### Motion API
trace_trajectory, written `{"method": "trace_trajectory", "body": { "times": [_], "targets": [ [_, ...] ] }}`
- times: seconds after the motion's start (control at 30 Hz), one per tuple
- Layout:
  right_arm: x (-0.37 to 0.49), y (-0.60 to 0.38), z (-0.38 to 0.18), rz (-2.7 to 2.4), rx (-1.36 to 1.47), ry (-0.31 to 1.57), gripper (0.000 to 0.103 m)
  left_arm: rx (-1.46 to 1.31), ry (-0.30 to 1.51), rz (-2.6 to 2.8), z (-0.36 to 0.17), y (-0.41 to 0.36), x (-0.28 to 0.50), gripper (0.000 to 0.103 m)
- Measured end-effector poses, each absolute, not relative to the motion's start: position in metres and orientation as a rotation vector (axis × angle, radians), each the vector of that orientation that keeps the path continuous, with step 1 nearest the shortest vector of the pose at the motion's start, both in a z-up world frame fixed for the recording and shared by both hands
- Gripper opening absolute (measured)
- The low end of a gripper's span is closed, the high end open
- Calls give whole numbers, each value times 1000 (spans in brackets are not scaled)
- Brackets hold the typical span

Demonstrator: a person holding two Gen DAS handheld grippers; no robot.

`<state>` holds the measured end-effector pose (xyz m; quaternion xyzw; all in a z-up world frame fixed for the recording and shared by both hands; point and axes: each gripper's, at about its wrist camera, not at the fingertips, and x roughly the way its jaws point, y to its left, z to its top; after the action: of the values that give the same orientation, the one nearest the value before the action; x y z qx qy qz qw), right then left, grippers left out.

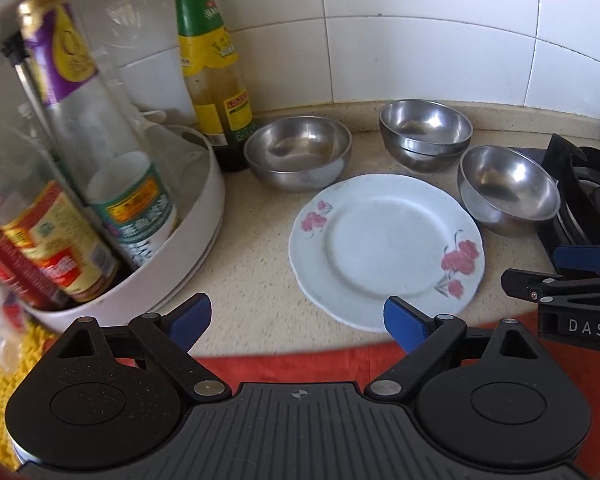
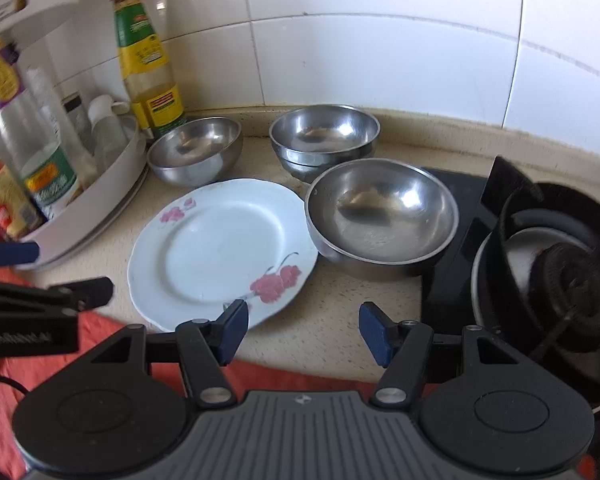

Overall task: Organize plates and bowls
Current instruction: 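Move both grippers to the pink-flower plate beside the steel bowls, then close both grippers on the rim of the pink-flower plate by the bowls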

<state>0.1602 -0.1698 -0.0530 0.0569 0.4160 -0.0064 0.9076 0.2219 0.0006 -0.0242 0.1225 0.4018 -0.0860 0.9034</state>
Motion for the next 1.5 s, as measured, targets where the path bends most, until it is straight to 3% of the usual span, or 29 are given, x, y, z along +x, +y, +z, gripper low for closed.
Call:
{"method": "trace_trajectory", "body": {
  "times": [0.7, 1.0, 1.07, 1.5],
  "targets": [
    [196, -188, -78, -30, 344, 963, 61, 226, 895, -307, -48, -10, 293, 97],
    [220, -178, -84, 16, 379, 947, 61, 194, 957, -349, -70, -11, 313, 88],
    [224, -177, -86, 40, 392, 943, 61, 186, 977, -353, -76, -13, 319, 83],
    [229, -163, -86, 82, 311, 932, 61, 198, 965, -388, -77, -23, 317, 83]
  ]
}}
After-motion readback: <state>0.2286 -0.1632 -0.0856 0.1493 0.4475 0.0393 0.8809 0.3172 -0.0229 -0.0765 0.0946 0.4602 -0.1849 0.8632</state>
